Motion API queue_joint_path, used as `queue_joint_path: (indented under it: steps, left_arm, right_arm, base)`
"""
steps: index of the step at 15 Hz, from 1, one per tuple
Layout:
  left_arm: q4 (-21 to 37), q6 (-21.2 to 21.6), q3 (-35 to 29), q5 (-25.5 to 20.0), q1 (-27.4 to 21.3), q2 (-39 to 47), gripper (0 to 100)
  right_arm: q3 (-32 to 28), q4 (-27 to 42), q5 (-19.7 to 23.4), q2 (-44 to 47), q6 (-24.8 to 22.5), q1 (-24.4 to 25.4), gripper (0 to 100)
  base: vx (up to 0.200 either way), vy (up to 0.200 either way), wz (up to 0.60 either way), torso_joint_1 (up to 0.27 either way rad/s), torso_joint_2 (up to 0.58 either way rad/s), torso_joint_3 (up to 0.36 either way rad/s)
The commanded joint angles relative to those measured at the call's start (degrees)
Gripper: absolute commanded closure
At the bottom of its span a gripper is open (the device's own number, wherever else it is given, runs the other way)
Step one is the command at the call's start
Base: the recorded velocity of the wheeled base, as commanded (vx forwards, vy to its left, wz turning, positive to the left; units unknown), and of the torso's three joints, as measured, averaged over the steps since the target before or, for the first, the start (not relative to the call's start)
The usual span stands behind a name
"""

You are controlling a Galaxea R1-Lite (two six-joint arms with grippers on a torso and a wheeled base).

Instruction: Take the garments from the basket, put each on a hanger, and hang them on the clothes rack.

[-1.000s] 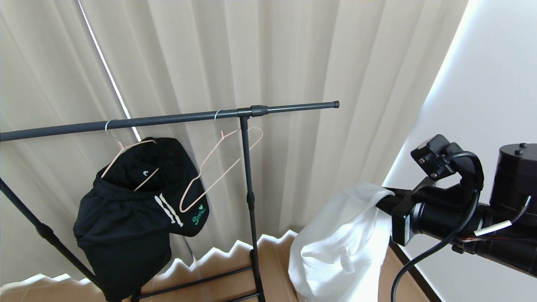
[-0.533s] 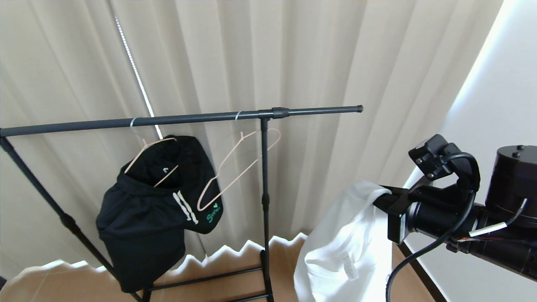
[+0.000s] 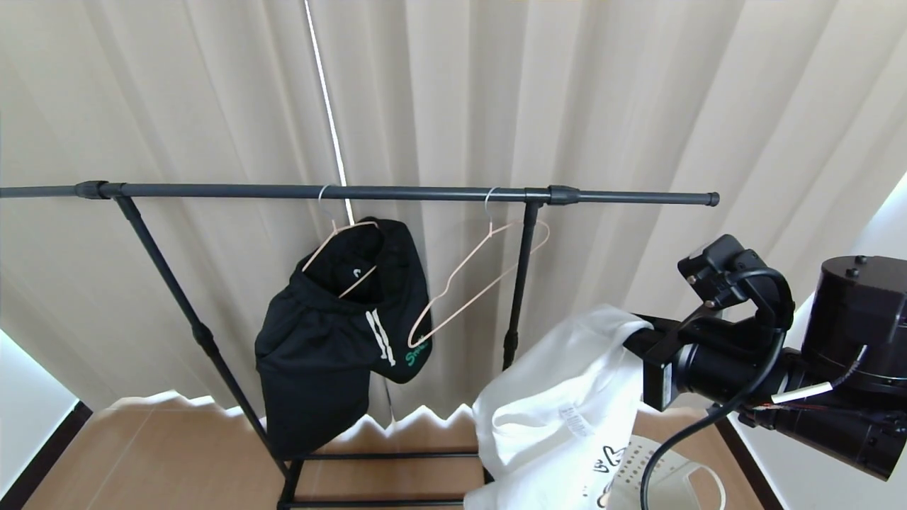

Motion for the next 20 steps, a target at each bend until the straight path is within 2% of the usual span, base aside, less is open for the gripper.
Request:
queue_joint_path:
  steps: [1,5,12,13,14,15,17,18,19,20]
  left_arm:
    - [0.0,0.0,0.0,0.0,0.0,0.1,0]
    - [0.0,0.0,0.0,0.0,0.0,0.1,0]
    - [0.3,0.7,0.0,-0.2,-0.1,0.1,0]
    - [1.0,6.1,-0.6,-1.6,-0.7,5.4,0]
    - [0.9,7.8,-2.0,-2.6,-0.8,12.4,0]
    - [0.8,6.9,-7.1,-6.7,-0.8,23.1,0]
    - [0.9,1.7,-14.9,-12.6,-0.8,36.1,0]
    - [0.9,-0.2,-20.2,-13.7,-3.9,45.8,0]
    - [0.9,-1.0,-21.9,-13.5,-7.0,50.0,0]
    - [0.8,-1.8,-23.5,-13.5,-12.4,54.2,0]
  right_arm:
    - [0.0,0.0,0.0,0.0,0.0,0.1,100]
    - [-0.1,0.0,0.0,0.1,-0.1,0.0,100]
    - [-0.4,-0.8,-0.2,0.3,-0.3,0.0,100]
    - [-3.5,-0.4,-1.4,2.0,-0.7,0.1,100]
    - [-6.9,0.3,-1.9,3.8,-1.2,0.1,100]
    - [-11.6,0.9,-2.2,6.8,-4.1,0.1,100]
    - [-13.4,0.7,-2.0,8.3,-4.4,0.2,100]
    - [-12.4,0.1,-2.0,10.8,-1.7,2.0,100]
    - [-13.2,-0.5,-2.4,12.9,-0.5,2.2,100]
    - [-14.4,-1.4,-3.1,13.7,-0.5,2.3,100]
  base:
    - [-0.2,0.2,0.0,0.002,0.0,0.007]
    - [-0.15,0.2,0.0,0.002,0.0,-0.006]
    - [0.0,0.0,0.0,0.0,0.0,0.0]
    - [0.0,0.0,0.0,0.0,0.0,0.0]
    - [0.0,0.0,0.0,0.0,0.0,0.0]
    - [0.0,0.0,0.0,0.0,0.0,0.0]
    - [0.0,0.0,0.0,0.0,0.0,0.0]
    - [0.0,0.0,0.0,0.0,0.0,0.0]
    - [0.0,0.0,0.0,0.0,0.0,0.0]
    - [0.0,0.0,0.0,0.0,0.0,0.0]
